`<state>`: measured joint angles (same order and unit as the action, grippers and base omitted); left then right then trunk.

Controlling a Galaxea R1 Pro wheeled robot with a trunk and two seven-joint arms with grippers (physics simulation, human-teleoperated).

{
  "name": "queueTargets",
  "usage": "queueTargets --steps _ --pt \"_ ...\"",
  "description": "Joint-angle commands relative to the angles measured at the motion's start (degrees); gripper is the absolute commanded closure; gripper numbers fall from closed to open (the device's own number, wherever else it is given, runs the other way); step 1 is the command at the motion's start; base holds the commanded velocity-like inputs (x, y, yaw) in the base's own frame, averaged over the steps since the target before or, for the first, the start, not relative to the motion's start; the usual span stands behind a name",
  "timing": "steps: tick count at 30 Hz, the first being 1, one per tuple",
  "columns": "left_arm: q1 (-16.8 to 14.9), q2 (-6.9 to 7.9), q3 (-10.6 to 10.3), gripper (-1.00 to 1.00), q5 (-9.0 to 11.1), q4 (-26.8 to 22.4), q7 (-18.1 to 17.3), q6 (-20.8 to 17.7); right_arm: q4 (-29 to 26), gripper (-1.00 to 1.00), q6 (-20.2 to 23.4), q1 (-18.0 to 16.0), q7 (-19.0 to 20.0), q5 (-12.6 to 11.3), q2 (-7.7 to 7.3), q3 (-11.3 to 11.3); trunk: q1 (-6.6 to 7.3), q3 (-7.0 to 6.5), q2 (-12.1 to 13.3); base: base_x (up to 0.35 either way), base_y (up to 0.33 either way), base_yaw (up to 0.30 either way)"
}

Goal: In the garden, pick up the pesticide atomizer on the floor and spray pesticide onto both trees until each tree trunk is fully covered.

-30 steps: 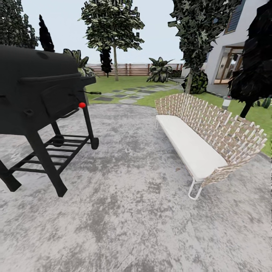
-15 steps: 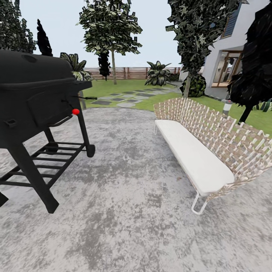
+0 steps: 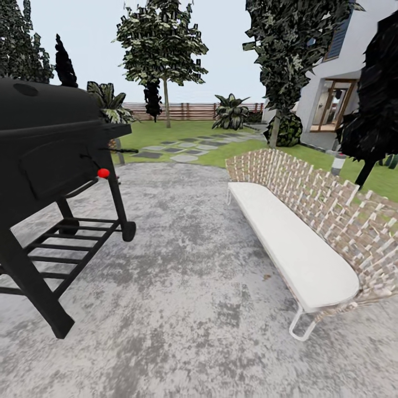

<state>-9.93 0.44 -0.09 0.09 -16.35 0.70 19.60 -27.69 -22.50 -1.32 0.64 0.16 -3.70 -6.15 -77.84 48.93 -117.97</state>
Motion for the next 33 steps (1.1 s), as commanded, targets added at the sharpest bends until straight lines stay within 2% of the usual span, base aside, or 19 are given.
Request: queueTargets --steps 1,7,11,33 --pt "0.0 0.00 0.0 -1.00 0.0 0.0 0.0 0.0 0.0 -1.00 0.0 0.0 0.0 0.0 0.00 0.0 0.00 -0.02 0.0 0.340 0.000 0.000" --pt "0.0 0.01 0.0 -1.00 0.0 0.0 0.0 0.0 0.2 -1.00 0.0 0.0 -0.2 0.2 0.01 0.1 0.00 -0.05 0.0 0.340 0.000 0.000" --pt "0.0 0.01 0.0 -1.00 0.0 0.0 0.0 0.0 2.3 -1.00 0.0 0.0 -0.3 0.5 0.09 0.2 0.00 -0.05 0.0 0.340 0.000 0.000" --pt "0.0 0.05 0.0 -1.00 0.0 0.0 0.0 0.0 2.1 -1.00 -0.1 0.0 -0.2 0.3 0.05 -0.1 0.00 -0.05 0.0 0.340 0.000 0.000"
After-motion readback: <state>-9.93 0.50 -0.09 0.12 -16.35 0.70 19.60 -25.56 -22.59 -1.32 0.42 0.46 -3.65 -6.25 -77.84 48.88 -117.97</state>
